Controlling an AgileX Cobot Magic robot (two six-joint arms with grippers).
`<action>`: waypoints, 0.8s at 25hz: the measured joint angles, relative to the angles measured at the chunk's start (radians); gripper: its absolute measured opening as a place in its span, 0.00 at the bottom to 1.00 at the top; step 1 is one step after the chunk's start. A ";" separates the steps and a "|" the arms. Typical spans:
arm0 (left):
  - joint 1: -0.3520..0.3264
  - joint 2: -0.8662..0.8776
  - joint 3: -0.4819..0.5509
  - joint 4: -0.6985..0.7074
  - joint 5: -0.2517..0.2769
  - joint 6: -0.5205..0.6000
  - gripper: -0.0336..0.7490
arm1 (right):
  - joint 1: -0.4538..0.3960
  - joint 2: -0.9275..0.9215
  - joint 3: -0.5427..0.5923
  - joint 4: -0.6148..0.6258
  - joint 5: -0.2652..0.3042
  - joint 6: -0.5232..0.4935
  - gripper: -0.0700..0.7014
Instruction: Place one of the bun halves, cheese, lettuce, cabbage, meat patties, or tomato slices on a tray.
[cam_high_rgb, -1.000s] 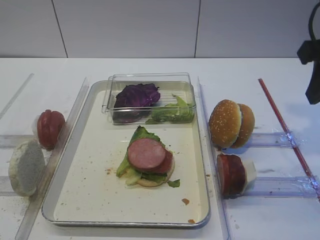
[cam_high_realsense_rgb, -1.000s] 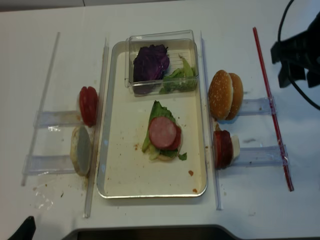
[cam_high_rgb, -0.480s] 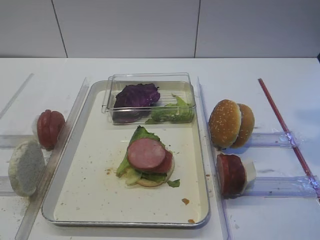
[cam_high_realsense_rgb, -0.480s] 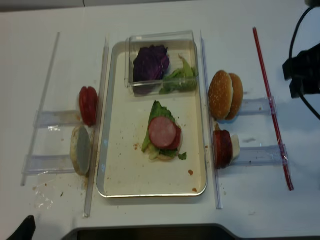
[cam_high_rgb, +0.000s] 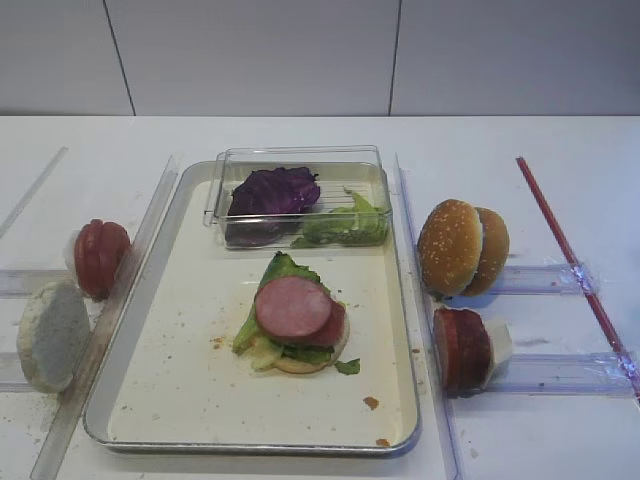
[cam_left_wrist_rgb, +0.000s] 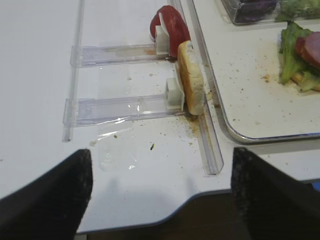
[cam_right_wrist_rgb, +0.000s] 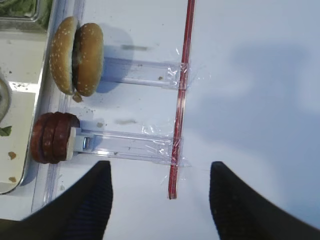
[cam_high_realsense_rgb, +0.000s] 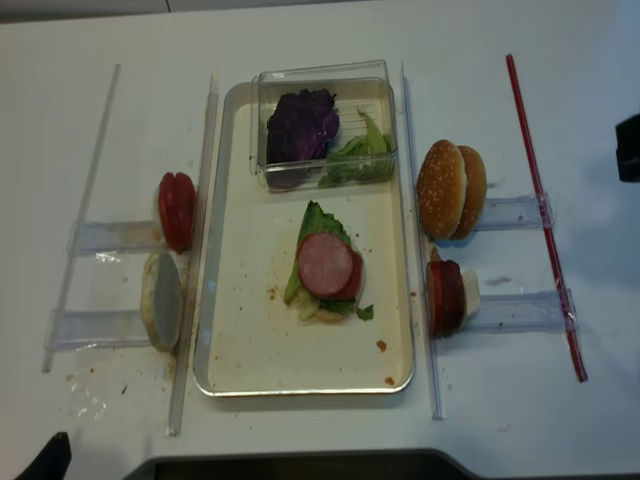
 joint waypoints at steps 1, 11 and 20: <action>0.000 0.000 0.000 0.000 0.000 0.000 0.73 | 0.000 -0.026 0.021 0.000 0.000 0.000 0.68; 0.000 0.000 0.000 0.000 0.000 0.005 0.73 | 0.000 -0.317 0.328 -0.014 0.008 -0.001 0.68; 0.000 0.000 0.000 0.000 0.000 0.000 0.73 | 0.000 -0.586 0.467 -0.060 0.014 -0.002 0.68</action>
